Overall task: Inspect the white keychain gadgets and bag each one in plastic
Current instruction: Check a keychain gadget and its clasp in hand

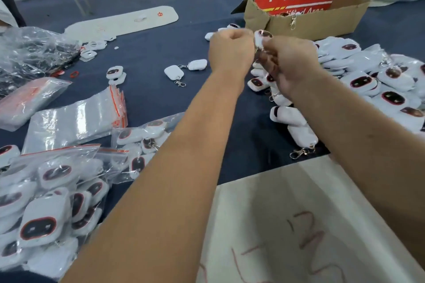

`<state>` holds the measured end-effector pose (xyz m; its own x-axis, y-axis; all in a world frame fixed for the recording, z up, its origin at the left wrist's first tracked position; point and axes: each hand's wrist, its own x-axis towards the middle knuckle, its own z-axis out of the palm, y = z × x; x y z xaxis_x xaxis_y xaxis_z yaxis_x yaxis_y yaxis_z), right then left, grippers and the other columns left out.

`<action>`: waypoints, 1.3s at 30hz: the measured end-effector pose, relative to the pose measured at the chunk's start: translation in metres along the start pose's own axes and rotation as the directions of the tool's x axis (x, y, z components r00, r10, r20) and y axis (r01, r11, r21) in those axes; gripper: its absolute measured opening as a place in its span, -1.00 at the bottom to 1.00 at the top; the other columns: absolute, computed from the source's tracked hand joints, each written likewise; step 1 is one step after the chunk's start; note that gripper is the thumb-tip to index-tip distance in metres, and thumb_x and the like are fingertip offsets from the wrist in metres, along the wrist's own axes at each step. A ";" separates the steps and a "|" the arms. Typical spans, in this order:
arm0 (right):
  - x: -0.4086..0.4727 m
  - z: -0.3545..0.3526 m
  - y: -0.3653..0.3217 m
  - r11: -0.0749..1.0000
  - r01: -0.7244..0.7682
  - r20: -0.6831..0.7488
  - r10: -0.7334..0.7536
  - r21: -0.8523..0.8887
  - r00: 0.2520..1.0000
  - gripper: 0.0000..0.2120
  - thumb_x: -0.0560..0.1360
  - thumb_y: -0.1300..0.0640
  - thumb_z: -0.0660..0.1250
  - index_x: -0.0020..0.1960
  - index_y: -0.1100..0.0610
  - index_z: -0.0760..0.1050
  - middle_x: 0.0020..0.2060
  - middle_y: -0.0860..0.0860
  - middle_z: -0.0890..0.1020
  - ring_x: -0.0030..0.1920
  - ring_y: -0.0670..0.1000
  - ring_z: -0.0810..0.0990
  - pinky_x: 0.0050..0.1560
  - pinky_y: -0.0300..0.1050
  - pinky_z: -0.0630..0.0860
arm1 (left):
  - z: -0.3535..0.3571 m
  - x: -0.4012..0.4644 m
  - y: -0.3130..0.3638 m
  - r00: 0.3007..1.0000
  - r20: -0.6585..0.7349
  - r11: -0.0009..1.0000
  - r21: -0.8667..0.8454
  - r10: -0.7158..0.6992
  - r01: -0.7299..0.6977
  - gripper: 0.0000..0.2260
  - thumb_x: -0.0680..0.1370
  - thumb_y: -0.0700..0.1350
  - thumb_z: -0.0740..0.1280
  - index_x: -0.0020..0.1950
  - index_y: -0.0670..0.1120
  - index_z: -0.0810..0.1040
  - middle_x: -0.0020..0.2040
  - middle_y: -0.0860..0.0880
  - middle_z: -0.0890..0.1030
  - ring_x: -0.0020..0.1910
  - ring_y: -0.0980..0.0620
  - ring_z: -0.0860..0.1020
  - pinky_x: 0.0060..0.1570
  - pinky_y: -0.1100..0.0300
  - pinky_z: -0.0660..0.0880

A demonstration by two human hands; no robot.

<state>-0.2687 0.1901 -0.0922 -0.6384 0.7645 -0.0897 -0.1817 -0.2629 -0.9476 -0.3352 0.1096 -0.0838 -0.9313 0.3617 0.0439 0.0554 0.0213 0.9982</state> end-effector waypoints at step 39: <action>-0.109 -0.032 0.075 0.801 0.434 0.624 -0.098 -0.413 0.775 -0.71 0.60 0.37 0.38 0.23 0.10 0.66 -0.16 0.00 0.64 -0.42 0.10 0.57 -0.37 -0.08 0.56 | -0.137 -0.124 -0.065 0.992 -0.001 0.985 0.112 0.129 -0.128 -0.82 0.51 -0.33 0.50 0.04 -0.11 0.65 -0.09 0.04 0.76 -0.07 0.10 0.73 -0.05 0.26 0.62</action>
<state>-0.1883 0.1059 -0.1634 -0.9436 0.2516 0.2151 -0.1135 0.3645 -0.9243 -0.2730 -0.0639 -0.1491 -0.9167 0.3605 0.1723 0.2142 0.0793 0.9736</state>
